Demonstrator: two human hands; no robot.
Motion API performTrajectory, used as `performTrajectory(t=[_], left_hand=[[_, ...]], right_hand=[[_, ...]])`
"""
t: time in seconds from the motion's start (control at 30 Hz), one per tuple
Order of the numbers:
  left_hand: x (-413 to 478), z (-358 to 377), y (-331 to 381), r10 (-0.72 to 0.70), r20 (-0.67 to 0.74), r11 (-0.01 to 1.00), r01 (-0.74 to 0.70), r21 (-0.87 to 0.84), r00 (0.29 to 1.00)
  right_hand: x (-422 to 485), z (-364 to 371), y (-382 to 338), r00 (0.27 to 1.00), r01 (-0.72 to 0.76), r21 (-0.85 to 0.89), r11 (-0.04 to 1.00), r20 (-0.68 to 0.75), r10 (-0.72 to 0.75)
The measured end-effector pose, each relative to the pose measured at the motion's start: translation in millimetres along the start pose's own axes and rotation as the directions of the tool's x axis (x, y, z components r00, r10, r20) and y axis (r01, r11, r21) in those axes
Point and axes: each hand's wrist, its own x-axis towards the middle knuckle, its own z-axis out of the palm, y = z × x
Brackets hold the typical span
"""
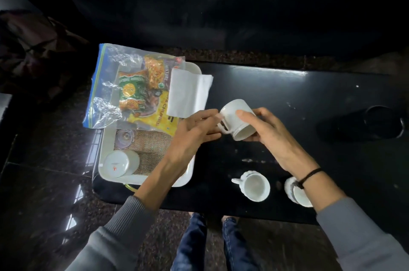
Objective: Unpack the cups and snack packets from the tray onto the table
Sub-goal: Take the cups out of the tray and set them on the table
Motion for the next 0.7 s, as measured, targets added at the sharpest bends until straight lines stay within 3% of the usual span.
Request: performTrajectory(t=[0.23,0.47,0.7], left_hand=[[10.1,27.4,-27.2,0.036,0.193,0.967,-0.083,0.241,0.981],[17.3,35.9,-57.2,0.057,0.186,0.863,-0.142,0.485,0.981],[22.1,35.2,-72.2,0.047,0.127,0.822,-0.111,0.558,0.991]], right_hand=[[-1.3,-25.6,25.9,0.978,-0.196,-0.023,0.98,-0.075,0.194],[-6.0,-21.6,30.7,0.959,-0.278,-0.303,0.911,-0.131,0.25],[-1.8,-14.8,37.5,0.955,-0.294,-0.364,0.884,-0.147,0.257]])
